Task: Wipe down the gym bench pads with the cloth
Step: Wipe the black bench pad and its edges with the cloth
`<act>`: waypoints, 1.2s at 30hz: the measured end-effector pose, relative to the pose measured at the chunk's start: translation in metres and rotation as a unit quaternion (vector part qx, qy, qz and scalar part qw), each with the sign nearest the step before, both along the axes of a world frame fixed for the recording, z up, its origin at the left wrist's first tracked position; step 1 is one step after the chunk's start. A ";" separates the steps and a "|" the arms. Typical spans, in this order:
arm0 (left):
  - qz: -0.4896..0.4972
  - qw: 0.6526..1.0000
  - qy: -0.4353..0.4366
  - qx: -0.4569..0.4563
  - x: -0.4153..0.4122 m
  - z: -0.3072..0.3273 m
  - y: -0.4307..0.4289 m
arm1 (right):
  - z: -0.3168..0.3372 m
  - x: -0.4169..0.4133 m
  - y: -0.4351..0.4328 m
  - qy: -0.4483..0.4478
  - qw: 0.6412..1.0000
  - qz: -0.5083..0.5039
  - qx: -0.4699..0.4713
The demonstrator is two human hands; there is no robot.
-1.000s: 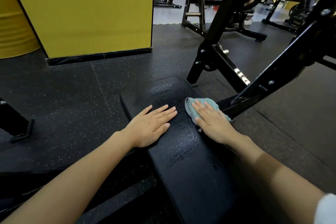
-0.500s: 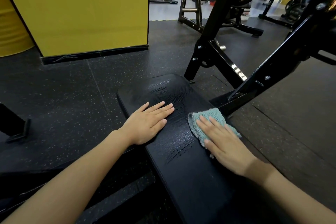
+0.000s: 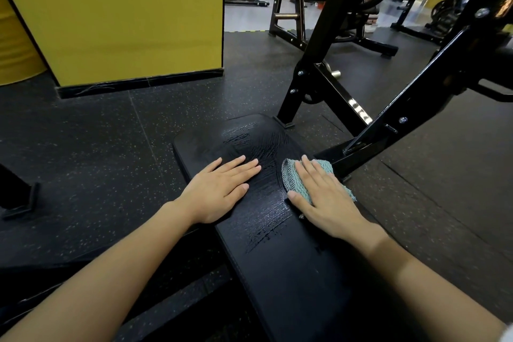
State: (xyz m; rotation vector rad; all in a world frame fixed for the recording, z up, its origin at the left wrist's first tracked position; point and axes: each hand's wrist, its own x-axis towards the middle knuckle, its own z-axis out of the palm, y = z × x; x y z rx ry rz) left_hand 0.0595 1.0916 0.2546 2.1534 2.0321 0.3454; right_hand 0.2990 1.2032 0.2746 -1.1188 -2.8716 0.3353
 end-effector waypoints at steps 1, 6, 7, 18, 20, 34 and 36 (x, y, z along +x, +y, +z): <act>0.000 1.000 0.001 0.000 0.000 0.000 0.000 | -0.001 0.000 0.000 0.001 1.000 0.001 0.001; -0.001 1.000 0.002 -0.002 -0.001 0.000 0.000 | 0.000 0.015 -0.020 0.005 1.000 0.025 -0.014; -0.001 1.000 0.001 -0.002 -0.001 0.000 0.000 | 0.000 0.020 -0.028 0.004 0.999 0.032 -0.017; 0.001 1.000 -0.003 -0.003 0.000 0.002 0.000 | 0.001 0.048 -0.056 -0.009 0.998 0.054 -0.033; 0.000 1.000 -0.006 -0.003 0.000 0.002 0.000 | -0.001 0.048 -0.039 -0.009 0.999 0.027 -0.038; 0.001 1.000 -0.011 0.002 -0.001 0.000 0.000 | 0.007 0.017 -0.054 -0.026 0.999 -0.020 -0.027; -0.001 1.000 -0.016 0.003 -0.002 -0.001 0.001 | 0.006 0.009 -0.073 -0.030 0.999 0.016 -0.018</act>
